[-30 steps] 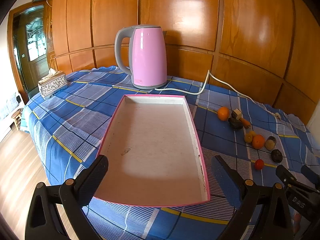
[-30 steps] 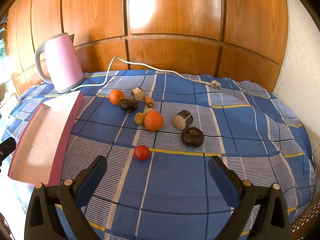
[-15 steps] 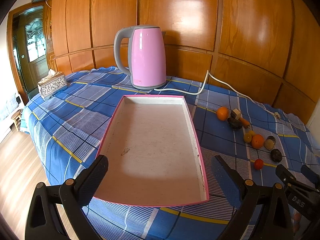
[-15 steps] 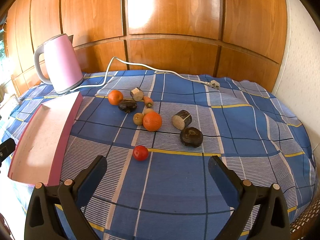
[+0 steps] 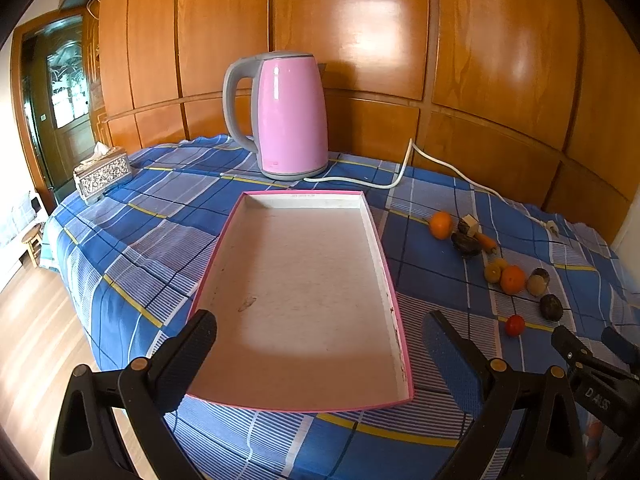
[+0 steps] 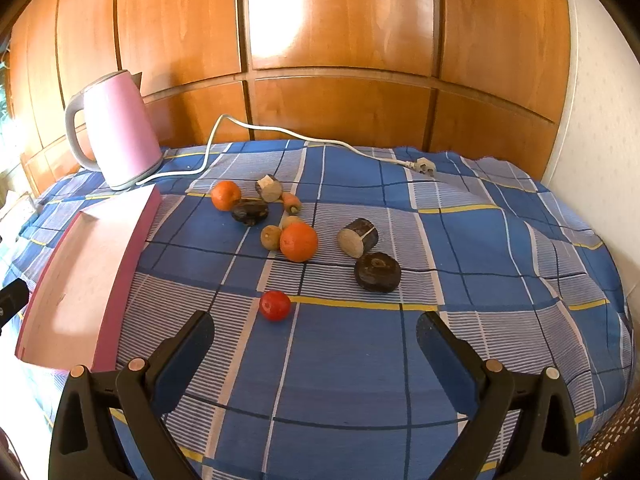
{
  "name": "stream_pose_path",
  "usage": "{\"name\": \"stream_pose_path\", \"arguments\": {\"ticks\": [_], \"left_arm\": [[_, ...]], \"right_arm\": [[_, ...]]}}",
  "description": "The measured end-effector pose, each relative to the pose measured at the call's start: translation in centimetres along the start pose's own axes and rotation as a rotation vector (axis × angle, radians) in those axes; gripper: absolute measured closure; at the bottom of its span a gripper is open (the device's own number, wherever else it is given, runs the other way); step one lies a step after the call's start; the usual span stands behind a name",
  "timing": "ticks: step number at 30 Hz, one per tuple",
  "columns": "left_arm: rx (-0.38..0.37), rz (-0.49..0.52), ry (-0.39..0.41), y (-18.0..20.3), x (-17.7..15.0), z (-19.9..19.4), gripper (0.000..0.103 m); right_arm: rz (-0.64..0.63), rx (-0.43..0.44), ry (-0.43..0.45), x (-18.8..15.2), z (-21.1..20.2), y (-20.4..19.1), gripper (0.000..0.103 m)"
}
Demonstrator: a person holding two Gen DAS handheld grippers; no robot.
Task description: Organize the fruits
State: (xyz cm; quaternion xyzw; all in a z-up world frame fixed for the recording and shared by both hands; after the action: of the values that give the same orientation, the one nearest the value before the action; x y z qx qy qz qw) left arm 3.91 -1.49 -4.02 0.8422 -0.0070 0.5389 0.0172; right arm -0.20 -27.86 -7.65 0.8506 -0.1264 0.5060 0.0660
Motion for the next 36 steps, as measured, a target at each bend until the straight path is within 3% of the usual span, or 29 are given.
{"name": "stream_pose_path", "arguments": {"ticks": [16,27,36], "left_arm": [[-0.024,0.025,-0.010,1.1,-0.1,0.1,0.000],[-0.095,0.063,-0.027,3.1,-0.2,0.4,0.000],[-0.326,0.037,-0.115,6.8,-0.6,1.1,0.000]], "right_arm": [[0.024,-0.016,-0.003,-0.1,0.2,1.2,0.000],[0.087,-0.079,-0.011,-0.2,0.7,4.8,0.000],[0.162,-0.206,-0.034,-1.0,1.6,10.5,0.000]]}}
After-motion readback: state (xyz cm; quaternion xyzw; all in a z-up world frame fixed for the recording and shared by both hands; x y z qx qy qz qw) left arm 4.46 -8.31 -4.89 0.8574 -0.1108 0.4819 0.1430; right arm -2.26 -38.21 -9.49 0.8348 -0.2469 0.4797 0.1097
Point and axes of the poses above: each gripper's, at about its wrist camera, not at the fingertips, and z roughly the way its jaws point, y to its right, x to its top, the point moved 6 cm from there along z, roughly the way its jaws point, and after that the axes turned 15 degrees about y, right-handed, at the moved point
